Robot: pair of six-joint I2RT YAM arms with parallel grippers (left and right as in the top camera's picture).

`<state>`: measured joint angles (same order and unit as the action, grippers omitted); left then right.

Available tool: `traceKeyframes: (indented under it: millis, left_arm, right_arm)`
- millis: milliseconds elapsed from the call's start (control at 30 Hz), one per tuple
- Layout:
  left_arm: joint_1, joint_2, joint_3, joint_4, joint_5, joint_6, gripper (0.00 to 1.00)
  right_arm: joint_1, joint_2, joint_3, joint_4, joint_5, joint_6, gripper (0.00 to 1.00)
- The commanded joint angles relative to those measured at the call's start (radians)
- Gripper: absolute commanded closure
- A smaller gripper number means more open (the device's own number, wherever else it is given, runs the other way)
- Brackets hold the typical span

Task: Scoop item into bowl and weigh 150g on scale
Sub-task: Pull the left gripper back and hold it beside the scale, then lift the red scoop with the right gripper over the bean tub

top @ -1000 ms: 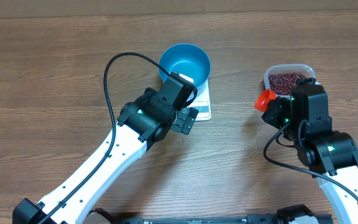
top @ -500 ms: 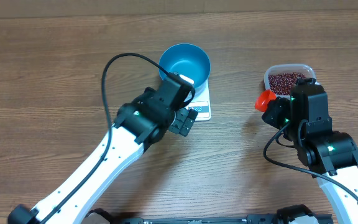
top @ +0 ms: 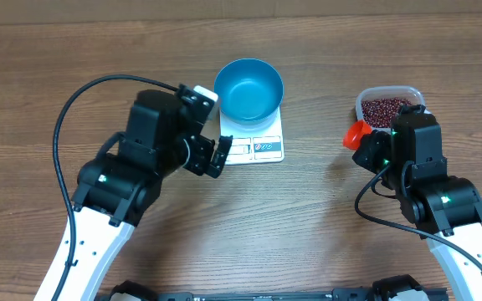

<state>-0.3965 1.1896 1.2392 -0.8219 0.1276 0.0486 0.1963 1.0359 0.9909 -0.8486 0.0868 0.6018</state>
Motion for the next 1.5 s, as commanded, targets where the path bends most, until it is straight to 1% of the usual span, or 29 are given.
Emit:
traceKeyframes:
  millis: [0, 133, 233, 467, 667, 967, 1300, 1333, 1467]
  left_arm:
    - [-0.004, 0.011, -0.013, 0.012, 0.047, 0.031, 0.0]
    - [-0.004, 0.024, -0.013, 0.012, 0.035, 0.026, 0.0]
    - [-0.004, 0.033, -0.014, 0.012, 0.016, -0.004, 0.01]
    - [-0.004, 0.039, -0.014, 0.023, -0.005, -0.005, 0.0]
    - [-0.012, 0.039, -0.014, 0.046, -0.06, -0.072, 0.0]
    - [-0.077, 0.04, -0.014, 0.048, -0.138, -0.079, 0.0]
    - [-0.079, 0.04, -0.014, 0.039, -0.136, -0.079, 0.0]
    - [-0.079, 0.04, -0.014, 0.035, -0.136, -0.079, 0.0]
    - [-0.079, 0.04, -0.014, 0.032, -0.136, -0.079, 0.0]
  right_arm:
    - [-0.002, -0.013, 0.025, 0.005, 0.017, -0.005, 0.96]
    - [-0.002, -0.013, 0.025, 0.005, 0.017, -0.005, 0.96]
    - [-0.002, -0.013, 0.025, 0.005, 0.017, -0.005, 0.96]
    - [-0.002, -0.013, 0.025, 0.005, 0.017, -0.005, 0.96]
    - [-0.002, -0.013, 0.025, 0.008, 0.017, -0.005, 0.96]
    - [-0.002, -0.013, 0.025, 0.008, 0.017, -0.005, 0.96]
    - [-0.002, -0.013, 0.025, 0.005, 0.018, -0.006, 0.96]
    - [-0.002, -0.013, 0.025, 0.005, 0.018, -0.01, 0.96]
    - [-0.002, -0.013, 0.025, 0.001, 0.017, -0.131, 0.96]
